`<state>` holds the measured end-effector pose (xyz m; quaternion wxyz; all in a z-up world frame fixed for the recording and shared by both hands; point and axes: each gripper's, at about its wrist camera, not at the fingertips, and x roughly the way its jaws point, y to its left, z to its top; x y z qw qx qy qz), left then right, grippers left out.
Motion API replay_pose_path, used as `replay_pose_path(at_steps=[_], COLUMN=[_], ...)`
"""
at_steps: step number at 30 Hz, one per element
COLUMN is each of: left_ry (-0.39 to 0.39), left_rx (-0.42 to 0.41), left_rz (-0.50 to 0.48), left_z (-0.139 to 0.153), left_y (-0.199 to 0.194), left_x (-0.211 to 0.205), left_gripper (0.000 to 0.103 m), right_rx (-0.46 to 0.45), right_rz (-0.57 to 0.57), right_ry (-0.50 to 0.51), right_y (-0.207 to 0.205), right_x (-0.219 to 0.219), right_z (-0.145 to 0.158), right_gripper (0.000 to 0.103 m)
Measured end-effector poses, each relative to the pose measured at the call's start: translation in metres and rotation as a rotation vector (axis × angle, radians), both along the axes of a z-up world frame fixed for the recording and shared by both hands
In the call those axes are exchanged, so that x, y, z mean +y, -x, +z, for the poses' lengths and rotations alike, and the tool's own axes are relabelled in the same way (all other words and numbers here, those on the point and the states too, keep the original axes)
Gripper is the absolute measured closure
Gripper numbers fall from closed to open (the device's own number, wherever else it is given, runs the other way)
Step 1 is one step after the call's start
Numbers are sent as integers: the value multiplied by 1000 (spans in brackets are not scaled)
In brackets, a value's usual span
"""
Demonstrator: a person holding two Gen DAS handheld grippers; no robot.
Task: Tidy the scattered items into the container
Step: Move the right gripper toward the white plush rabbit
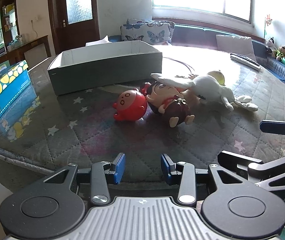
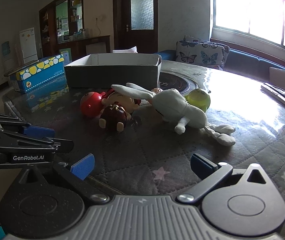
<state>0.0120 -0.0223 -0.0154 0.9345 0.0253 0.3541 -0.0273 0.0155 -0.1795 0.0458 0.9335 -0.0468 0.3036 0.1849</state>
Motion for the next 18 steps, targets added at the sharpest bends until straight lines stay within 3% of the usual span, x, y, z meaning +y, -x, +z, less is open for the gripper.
replay_pose_path(at_steps=[18], left_ry=[7], left_rx=[16], left_rz=[-15], left_z=[0], left_y=[-12], left_x=[-4], left_gripper=[62], right_rx=[28], right_rz=[-7], right_ry=[-26], right_y=[-11], right_x=[-4], right_z=[-3], right_gripper=[0])
